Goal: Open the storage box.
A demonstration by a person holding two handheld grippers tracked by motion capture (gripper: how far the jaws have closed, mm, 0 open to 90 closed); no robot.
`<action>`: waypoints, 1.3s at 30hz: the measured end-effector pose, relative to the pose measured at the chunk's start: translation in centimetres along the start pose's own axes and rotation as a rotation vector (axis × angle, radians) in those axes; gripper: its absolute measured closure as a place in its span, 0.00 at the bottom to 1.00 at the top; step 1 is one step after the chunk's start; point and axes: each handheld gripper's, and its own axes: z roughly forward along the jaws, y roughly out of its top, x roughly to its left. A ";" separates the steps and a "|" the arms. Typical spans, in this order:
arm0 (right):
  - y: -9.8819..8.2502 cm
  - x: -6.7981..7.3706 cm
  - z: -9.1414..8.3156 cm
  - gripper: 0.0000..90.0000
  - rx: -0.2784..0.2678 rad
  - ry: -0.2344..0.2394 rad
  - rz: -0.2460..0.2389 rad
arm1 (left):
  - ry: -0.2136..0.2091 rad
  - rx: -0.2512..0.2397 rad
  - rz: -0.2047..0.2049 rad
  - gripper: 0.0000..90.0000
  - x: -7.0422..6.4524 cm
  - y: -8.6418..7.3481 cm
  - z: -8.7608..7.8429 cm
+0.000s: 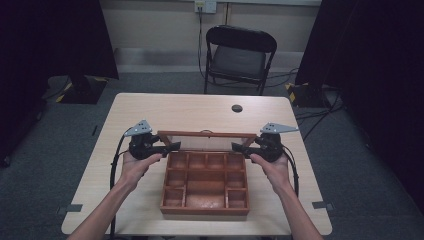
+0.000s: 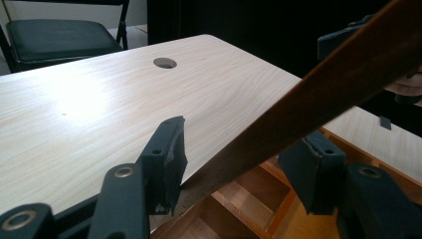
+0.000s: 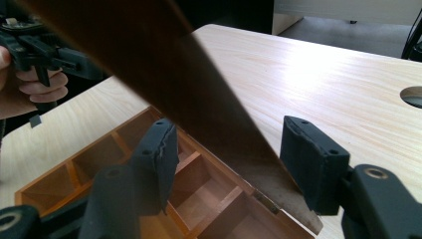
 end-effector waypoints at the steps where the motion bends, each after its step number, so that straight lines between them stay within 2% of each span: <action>1: 0.0 -0.1 0.1 0.45 0.002 -0.001 0.001 | 0.003 0.004 0.002 0.49 0.1 0.0 0.1; 10: -0.2 -0.7 0.6 0.45 0.008 -0.003 0.011 | -0.001 0.000 -0.018 0.48 0.6 -0.1 0.7; 16: -0.4 -0.9 1.2 0.42 0.020 -0.033 0.013 | 0.008 0.001 -0.017 0.50 0.9 0.0 0.9; 30: -0.9 -2.0 2.6 0.45 0.035 -0.031 0.024 | 0.016 0.004 -0.022 0.53 1.7 -0.2 1.4; 39: -0.9 -2.4 2.9 0.47 0.034 -0.041 0.023 | 0.030 0.026 -0.025 0.54 2.2 -0.5 1.9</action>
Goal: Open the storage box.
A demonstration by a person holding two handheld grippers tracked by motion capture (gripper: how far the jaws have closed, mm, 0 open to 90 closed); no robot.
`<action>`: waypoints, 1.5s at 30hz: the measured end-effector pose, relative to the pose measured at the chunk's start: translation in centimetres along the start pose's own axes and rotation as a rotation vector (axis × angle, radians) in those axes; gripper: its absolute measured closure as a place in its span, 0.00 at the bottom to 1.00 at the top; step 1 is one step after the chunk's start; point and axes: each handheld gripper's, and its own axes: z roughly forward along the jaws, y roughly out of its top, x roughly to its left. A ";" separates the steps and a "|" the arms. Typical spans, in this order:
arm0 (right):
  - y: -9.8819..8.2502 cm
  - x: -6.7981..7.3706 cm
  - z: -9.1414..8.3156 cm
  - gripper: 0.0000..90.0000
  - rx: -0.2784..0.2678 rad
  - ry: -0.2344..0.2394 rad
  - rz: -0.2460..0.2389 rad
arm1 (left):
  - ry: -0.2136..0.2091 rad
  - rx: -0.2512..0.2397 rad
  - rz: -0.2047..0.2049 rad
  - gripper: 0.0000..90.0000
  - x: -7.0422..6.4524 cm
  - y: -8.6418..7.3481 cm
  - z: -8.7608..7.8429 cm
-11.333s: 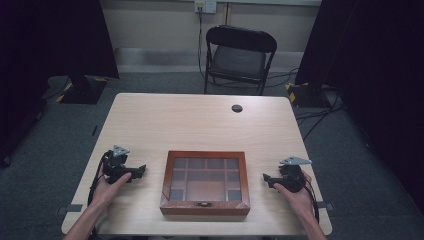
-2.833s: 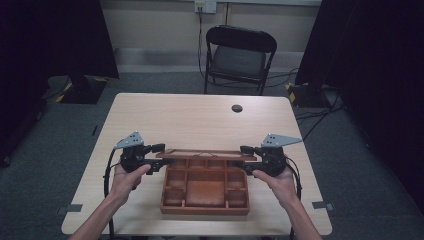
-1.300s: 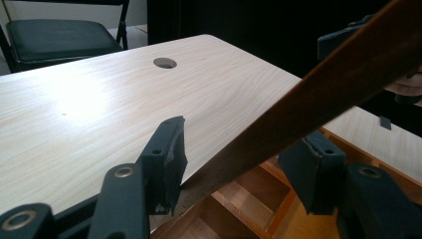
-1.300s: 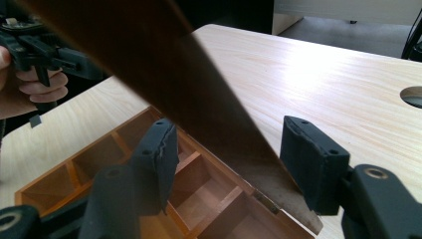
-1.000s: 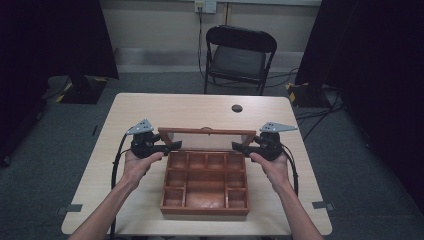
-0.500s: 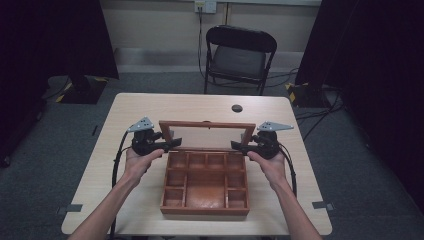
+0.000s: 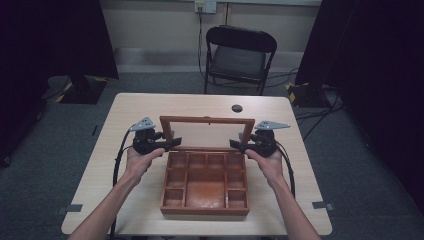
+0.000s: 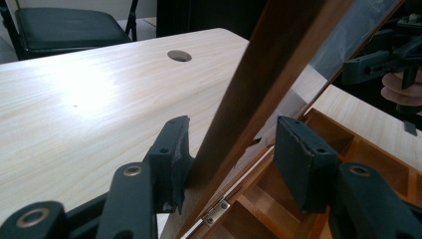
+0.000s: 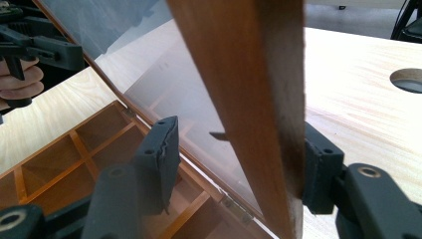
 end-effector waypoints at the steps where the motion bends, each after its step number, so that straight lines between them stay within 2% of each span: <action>1: 0.0 0.0 0.0 0.47 -0.001 -0.001 0.005 | 0.000 -0.005 -0.004 0.54 0.0 0.0 0.1; 9: 0.2 -0.6 0.7 0.48 0.006 0.002 0.000 | 0.019 -0.019 -0.021 0.55 0.4 0.0 0.5; 14: 0.1 -0.9 0.9 0.49 -0.004 -0.001 0.010 | 0.030 0.002 -0.020 0.56 0.6 -0.3 0.9; 15: 0.1 -0.9 0.9 0.49 -0.004 -0.002 0.013 | 0.042 0.021 -0.008 0.55 0.6 -0.5 1.2; 19: 0.1 -1.0 1.1 0.49 -0.001 -0.003 0.009 | 0.034 0.024 -0.024 0.55 0.9 -0.9 1.5; 31: -0.2 -1.4 1.6 0.48 -0.010 -0.015 0.035 | 0.050 0.057 -0.020 0.57 1.3 -1.6 1.9; 36: -0.4 -1.4 2.0 0.46 -0.002 -0.022 0.041 | 0.054 0.061 -0.038 0.59 1.5 -2.2 2.1; 45: -0.8 -1.7 2.5 0.46 0.011 -0.040 0.045 | 0.078 0.061 -0.062 0.62 1.6 -2.3 2.2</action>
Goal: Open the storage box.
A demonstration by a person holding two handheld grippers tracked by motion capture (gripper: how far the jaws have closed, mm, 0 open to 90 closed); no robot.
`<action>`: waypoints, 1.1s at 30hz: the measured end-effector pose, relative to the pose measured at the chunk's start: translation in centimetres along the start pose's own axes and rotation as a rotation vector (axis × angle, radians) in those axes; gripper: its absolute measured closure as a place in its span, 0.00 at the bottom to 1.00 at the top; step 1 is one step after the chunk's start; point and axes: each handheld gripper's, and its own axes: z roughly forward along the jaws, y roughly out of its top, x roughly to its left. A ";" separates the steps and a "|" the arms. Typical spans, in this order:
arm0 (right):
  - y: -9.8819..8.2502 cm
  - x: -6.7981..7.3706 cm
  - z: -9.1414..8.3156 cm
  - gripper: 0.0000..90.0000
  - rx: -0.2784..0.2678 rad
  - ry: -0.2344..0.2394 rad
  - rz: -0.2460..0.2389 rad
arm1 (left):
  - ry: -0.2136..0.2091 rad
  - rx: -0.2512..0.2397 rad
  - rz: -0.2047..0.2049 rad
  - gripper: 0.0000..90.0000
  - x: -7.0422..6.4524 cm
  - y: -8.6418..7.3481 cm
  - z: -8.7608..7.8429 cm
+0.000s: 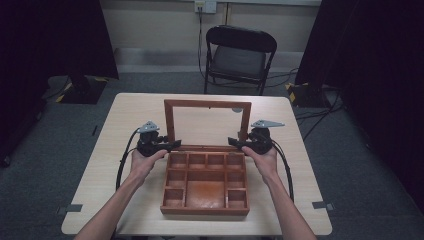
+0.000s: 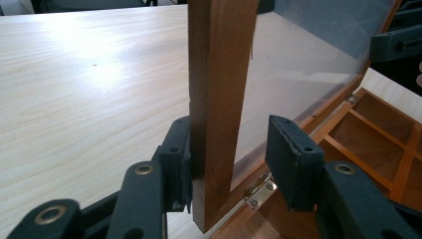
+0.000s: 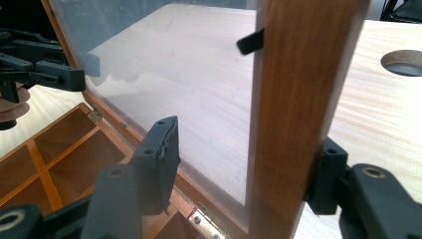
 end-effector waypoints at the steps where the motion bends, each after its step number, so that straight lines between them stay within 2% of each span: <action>1: 0.0 0.0 0.0 0.46 -0.001 -0.001 0.003 | 0.001 0.002 -0.003 0.62 0.0 0.0 0.0; 7: -0.2 -0.3 0.3 0.47 0.001 -0.012 0.010 | 0.017 0.010 0.004 0.64 0.1 -0.1 0.1; 19: -0.2 -0.6 0.7 0.48 -0.002 -0.027 0.022 | 0.013 0.012 -0.017 0.67 0.6 -0.2 0.0; 24: -0.3 -0.8 1.1 0.48 -0.007 -0.034 0.038 | 0.014 0.009 -0.033 0.67 0.8 -0.3 0.2; 27: -0.4 -1.0 1.2 0.48 -0.007 -0.031 0.052 | 0.005 0.011 -0.065 0.67 1.0 -0.3 0.4; 33: -0.5 -1.4 1.6 0.46 -0.009 -0.034 0.070 | 0.010 0.023 -0.073 0.65 1.3 -0.2 0.7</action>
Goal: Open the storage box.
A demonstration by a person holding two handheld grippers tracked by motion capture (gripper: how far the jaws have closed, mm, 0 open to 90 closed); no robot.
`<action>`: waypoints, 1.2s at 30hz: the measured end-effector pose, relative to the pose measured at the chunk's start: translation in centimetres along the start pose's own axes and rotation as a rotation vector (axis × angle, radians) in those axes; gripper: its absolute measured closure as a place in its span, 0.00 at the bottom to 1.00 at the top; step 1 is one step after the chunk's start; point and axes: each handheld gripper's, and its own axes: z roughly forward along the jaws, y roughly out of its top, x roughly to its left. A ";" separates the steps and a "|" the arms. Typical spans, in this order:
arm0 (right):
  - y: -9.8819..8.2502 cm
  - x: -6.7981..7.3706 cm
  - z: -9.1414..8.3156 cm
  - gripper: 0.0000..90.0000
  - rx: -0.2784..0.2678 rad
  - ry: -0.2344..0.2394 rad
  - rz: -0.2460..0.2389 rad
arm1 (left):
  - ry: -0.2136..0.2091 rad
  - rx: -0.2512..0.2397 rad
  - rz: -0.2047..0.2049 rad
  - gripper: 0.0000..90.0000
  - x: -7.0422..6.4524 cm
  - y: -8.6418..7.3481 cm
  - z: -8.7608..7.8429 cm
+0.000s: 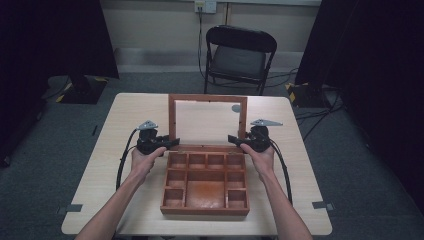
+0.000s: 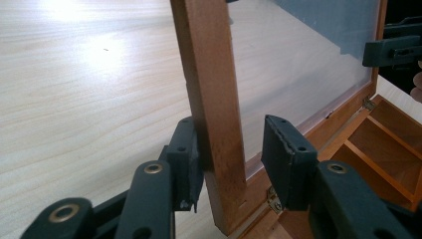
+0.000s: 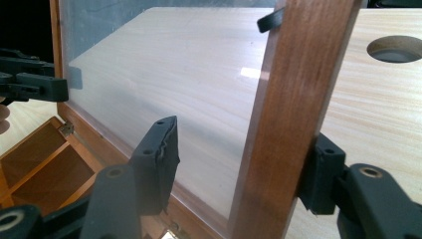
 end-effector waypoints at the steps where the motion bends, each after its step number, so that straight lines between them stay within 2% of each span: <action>1: 0.0 0.0 0.0 0.45 0.002 -0.002 0.004 | 0.001 0.001 -0.003 0.65 0.0 0.0 0.0; 6: -0.2 -0.2 0.4 0.42 0.004 -0.007 0.010 | -0.006 0.014 -0.006 0.63 0.2 0.1 0.2; 8: -0.2 -0.1 0.7 0.38 0.010 -0.024 0.007 | -0.006 0.012 -0.044 0.63 0.4 0.0 0.4; 10: -0.3 0.0 0.9 0.37 0.012 -0.033 0.005 | -0.006 0.024 -0.046 0.61 0.4 0.1 0.5; 14: -0.4 -0.2 1.1 0.35 0.015 -0.038 0.016 | -0.010 0.022 -0.060 0.60 0.6 -0.1 0.7; 18: -0.6 -0.4 1.4 0.33 0.023 -0.039 0.030 | -0.001 0.040 -0.061 0.58 0.8 -0.1 0.8; 23: -0.9 -0.7 1.8 0.30 0.044 -0.042 0.055 | -0.009 0.044 -0.089 0.56 1.2 -0.3 1.1; 27: -1.1 -0.8 2.0 0.28 0.051 -0.049 0.060 | 0.001 0.062 -0.091 0.55 1.3 -0.3 1.1; 36: -1.4 -1.0 2.4 0.25 0.073 -0.066 0.091 | -0.012 0.058 -0.129 0.52 1.7 -0.8 1.3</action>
